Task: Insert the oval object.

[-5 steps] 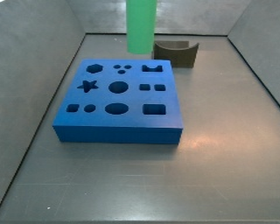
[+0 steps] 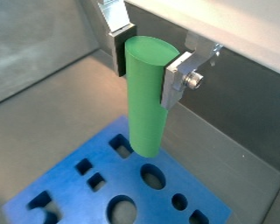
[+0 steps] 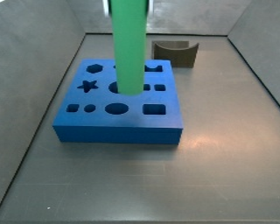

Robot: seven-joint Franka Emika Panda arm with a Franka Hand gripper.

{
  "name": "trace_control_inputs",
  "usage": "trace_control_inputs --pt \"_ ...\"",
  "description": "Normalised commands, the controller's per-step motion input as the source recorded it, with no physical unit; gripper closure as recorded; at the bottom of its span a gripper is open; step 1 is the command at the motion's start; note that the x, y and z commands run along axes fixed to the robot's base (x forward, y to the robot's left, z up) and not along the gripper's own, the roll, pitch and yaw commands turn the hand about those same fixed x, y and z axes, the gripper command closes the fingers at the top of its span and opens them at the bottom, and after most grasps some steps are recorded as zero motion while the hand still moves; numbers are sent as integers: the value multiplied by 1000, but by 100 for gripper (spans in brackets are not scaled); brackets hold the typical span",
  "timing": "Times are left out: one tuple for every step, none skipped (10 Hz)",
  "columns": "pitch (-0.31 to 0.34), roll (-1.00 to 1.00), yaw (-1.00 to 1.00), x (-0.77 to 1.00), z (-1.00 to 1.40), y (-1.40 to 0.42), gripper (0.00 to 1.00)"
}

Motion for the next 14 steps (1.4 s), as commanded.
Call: trace_control_inputs --pt "23 139 -400 -49 -274 26 100" --pt "0 77 -354 -206 -346 123 100" --pt "0 50 -323 -126 -220 23 100" --pt "0 -29 -386 -237 -97 0 100" --pt "0 -127 -226 -154 -80 0 100" --pt "0 -214 -103 -83 -197 0 100" --pt "0 -126 -177 -183 -306 0 100" --pt "0 -61 -200 -163 -274 0 100" --pt "0 -114 -140 -60 -286 0 100" --pt "0 -177 -111 -17 -286 0 100" --pt "0 -50 -89 6 -371 0 100" --pt "0 -10 -111 157 -394 0 100" --pt "0 -16 -111 91 -351 0 100" --pt "0 -31 -83 60 -243 0 100"
